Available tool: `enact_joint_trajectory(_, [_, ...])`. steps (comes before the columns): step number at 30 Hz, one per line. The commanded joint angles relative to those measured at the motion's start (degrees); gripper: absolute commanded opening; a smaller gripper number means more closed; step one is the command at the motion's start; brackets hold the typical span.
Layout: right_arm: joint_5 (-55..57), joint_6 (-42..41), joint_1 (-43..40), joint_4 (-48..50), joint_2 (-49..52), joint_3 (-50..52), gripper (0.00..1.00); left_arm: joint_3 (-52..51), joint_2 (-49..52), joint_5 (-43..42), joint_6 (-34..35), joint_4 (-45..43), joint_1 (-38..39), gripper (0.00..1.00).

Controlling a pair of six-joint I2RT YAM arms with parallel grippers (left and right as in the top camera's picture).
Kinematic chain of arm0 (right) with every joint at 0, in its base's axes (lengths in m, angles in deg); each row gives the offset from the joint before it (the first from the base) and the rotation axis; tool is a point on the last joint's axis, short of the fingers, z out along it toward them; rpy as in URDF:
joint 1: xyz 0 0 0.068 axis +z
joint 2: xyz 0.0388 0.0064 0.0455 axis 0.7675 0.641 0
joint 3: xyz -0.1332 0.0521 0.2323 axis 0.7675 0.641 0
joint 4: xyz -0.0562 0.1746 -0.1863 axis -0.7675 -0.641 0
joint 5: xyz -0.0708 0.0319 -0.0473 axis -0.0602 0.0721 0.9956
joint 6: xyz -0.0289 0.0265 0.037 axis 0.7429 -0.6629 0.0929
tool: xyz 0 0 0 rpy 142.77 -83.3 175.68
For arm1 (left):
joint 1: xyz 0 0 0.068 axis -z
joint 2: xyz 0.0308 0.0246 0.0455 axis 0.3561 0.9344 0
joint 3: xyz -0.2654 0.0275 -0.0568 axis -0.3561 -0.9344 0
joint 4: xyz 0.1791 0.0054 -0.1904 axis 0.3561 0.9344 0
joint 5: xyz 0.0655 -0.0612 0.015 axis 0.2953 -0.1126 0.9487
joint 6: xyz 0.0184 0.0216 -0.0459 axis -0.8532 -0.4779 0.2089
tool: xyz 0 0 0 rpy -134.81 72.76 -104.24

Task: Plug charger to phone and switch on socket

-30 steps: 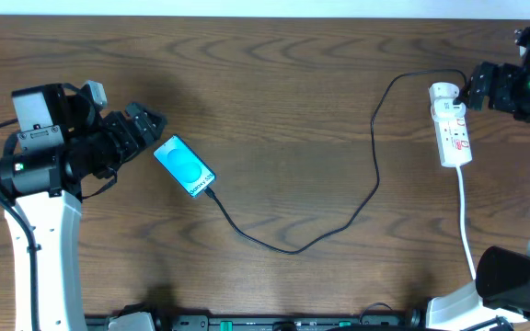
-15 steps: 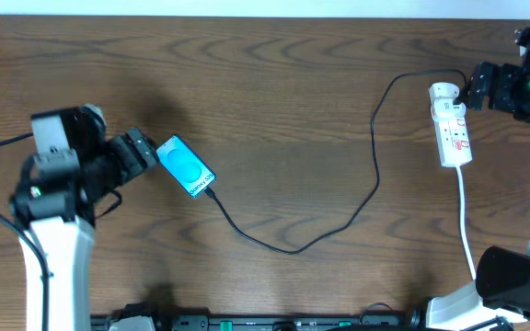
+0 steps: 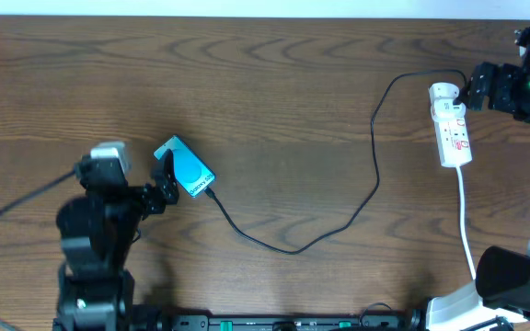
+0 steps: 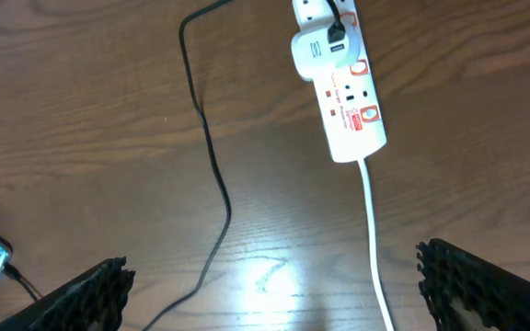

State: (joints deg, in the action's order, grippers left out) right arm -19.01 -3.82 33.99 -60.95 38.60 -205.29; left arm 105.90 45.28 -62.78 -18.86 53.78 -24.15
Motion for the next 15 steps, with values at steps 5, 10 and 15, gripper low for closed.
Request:
enact_joint_trajectory(5, [0.2,-0.3,0.4,-0.2,-0.7,-0.5,0.99,-19.7,-17.4,0.7,-1.6,-23.2,0.2,0.93])
enact_joint_trajectory(10, [0.2,-0.4,0.4,-0.2,-0.7,-0.5,0.99,-26.3,-22.4,0.7,-1.6,-27.7,0.2,0.93])
enact_joint_trajectory(15, [0.2,-0.4,0.4,-0.2,-0.7,-0.5,0.99,-30.4,-28.3,0.8,-3.1,-25.4,0.2,0.93])
